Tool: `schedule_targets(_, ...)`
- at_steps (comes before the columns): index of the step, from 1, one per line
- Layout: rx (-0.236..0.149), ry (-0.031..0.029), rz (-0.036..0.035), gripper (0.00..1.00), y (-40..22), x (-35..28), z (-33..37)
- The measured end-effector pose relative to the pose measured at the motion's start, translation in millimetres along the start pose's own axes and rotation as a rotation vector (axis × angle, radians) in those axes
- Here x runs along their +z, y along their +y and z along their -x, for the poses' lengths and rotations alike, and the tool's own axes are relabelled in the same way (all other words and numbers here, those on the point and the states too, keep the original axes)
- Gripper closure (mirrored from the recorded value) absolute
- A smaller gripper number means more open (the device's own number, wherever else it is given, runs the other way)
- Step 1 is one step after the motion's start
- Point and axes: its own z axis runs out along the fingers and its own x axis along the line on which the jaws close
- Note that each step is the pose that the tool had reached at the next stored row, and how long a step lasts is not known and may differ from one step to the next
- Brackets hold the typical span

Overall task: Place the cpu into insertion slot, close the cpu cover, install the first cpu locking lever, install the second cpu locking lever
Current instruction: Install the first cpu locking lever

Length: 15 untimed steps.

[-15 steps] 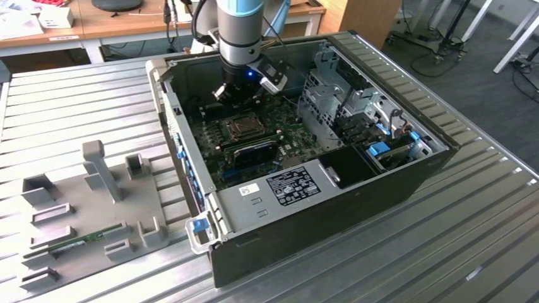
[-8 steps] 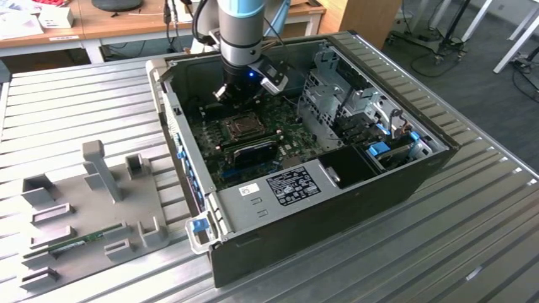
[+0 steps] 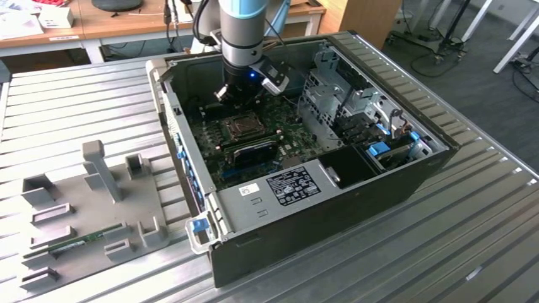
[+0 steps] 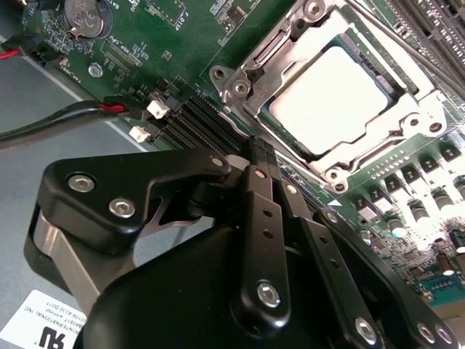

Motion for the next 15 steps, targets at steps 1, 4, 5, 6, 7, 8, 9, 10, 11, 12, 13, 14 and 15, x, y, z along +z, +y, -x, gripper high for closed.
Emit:
schedule_targets(1,0.000,0.0000,0.0000,0.90,-0.1,0.2,0.2)
schedule_targets(4,0.000,0.0000,0.0000,0.90,-0.4,0.7,0.8)
schedule_targets(5,0.000,0.0000,0.0000,0.90,-0.4,0.9,0.9)
schedule_targets(6,0.000,0.0001,-0.0001,0.90,-0.5,1.1,1.1)
schedule_targets(7,0.000,0.0001,-0.0001,0.90,-0.6,1.2,1.2)
schedule_targets(8,0.000,0.0000,-0.0001,0.90,-0.6,1.4,1.3)
schedule_targets(9,0.000,0.0000,0.0000,0.90,-0.7,1.5,1.4)
schedule_targets(10,0.000,0.0001,-0.0001,0.90,-0.7,1.7,1.5)
schedule_targets(11,0.000,0.0000,0.0000,0.90,-0.8,1.8,1.6)
schedule_targets(12,0.000,0.0000,-0.0001,0.90,-0.8,1.9,1.8)
schedule_targets(13,0.000,0.0000,-0.0001,0.90,-0.9,2.1,2.0)
schedule_targets(14,0.000,0.0001,0.0000,0.90,-0.9,2.2,2.2)
schedule_targets(15,0.000,0.0000,-0.0001,0.90,-1.0,2.3,2.5)
